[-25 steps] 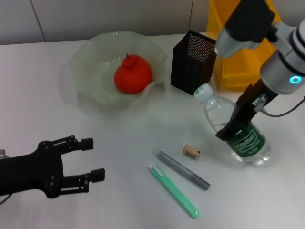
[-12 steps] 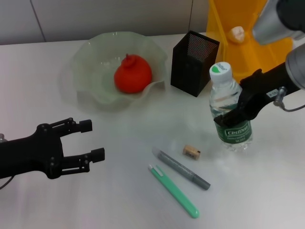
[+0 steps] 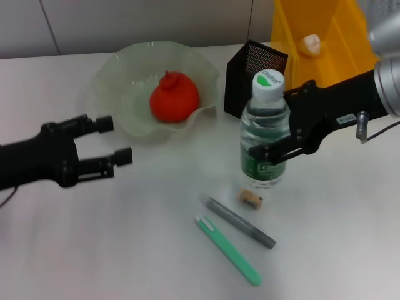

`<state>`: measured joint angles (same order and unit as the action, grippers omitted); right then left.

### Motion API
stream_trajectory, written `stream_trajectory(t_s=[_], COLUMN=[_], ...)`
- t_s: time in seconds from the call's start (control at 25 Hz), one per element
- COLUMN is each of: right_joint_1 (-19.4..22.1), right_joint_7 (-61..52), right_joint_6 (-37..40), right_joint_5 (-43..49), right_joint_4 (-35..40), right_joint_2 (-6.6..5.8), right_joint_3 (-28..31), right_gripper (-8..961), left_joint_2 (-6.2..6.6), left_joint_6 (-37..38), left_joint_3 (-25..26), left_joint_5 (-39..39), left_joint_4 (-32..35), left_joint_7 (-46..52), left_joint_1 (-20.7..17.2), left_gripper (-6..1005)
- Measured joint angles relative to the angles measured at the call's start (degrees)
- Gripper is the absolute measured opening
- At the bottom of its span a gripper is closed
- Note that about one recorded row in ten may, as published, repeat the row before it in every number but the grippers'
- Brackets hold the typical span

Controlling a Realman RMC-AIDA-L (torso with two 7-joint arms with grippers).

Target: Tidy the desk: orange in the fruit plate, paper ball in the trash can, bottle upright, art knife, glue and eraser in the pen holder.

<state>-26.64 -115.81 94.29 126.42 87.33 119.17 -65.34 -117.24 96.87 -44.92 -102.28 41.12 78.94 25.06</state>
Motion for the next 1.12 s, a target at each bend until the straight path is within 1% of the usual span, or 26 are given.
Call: stream_trajectory(t_s=[0.04, 0.08, 0.12, 0.16, 0.24, 0.28, 0.44, 0.64, 0.84, 1.0, 1.12], right_joint_1=[-0.14, -0.14, -0.37, -0.68, -1.92, -1.92, -4.73, -9.21, -13.95, -15.07, -15.75], right_joint_7=[3.91, 3.91, 5.4, 7.07, 10.69, 10.69, 14.81, 18.41, 22.19, 23.04, 23.32], right_joint_6=[-1.07, -1.07, -1.42, -1.82, -3.09, -3.09, -4.13, -5.85, -8.4, -10.08, -12.02], right_joint_5=[-3.0, -3.0, -4.13, -5.35, -7.79, -7.79, -9.66, -10.72, -10.97, -11.01, -11.39], right_joint_4=[-3.24, -3.24, -4.63, -6.17, -9.87, -9.87, -14.71, -21.63, -29.13, -30.99, -32.42], right_joint_2=[-0.06, -0.06, -0.09, -0.11, -0.17, -0.17, -0.1, -0.02, 0.02, 0.13, 0.21], right_joint_3=[1.48, 1.48, 2.13, 2.84, 3.54, 3.54, 3.7, 3.25, 2.15, 0.12, -2.34], right_gripper=[787, 787, 787, 787, 787, 787, 787, 787, 787, 787, 787], left_joint_2=[0.43, 0.84, 0.84, 1.57, 1.98, 2.16, 2.33, 2.77, 2.96, 3.01, 2.73], left_joint_6=[-0.32, -0.61, -0.61, -1.05, -1.24, -1.34, -1.9, -2.17, -1.21, -0.31, -0.07], left_joint_3=[0.14, 0.29, 0.29, 0.62, 0.76, 0.77, 0.79, 0.79, 0.32, 0.38, 0.58], left_joint_5=[0.01, 0.02, 0.02, 0.0, -0.02, -0.02, -0.18, -0.31, -0.35, -0.37, -0.38], left_joint_4=[0.03, 0.03, 0.03, -0.03, -0.04, 0.05, 0.38, 0.1, 0.0, -0.03, -0.08], left_joint_7=[0.79, 1.55, 1.55, 2.79, 3.48, 3.82, 4.59, 5.36, 6.0, 6.34, 6.16], left_joint_1=[0.57, 1.12, 1.12, 2.25, 3.03, 3.51, 4.99, 6.54, 7.08, 6.93, 6.66], left_gripper=[837, 837, 837, 837, 837, 836, 836, 836, 836, 836, 835])
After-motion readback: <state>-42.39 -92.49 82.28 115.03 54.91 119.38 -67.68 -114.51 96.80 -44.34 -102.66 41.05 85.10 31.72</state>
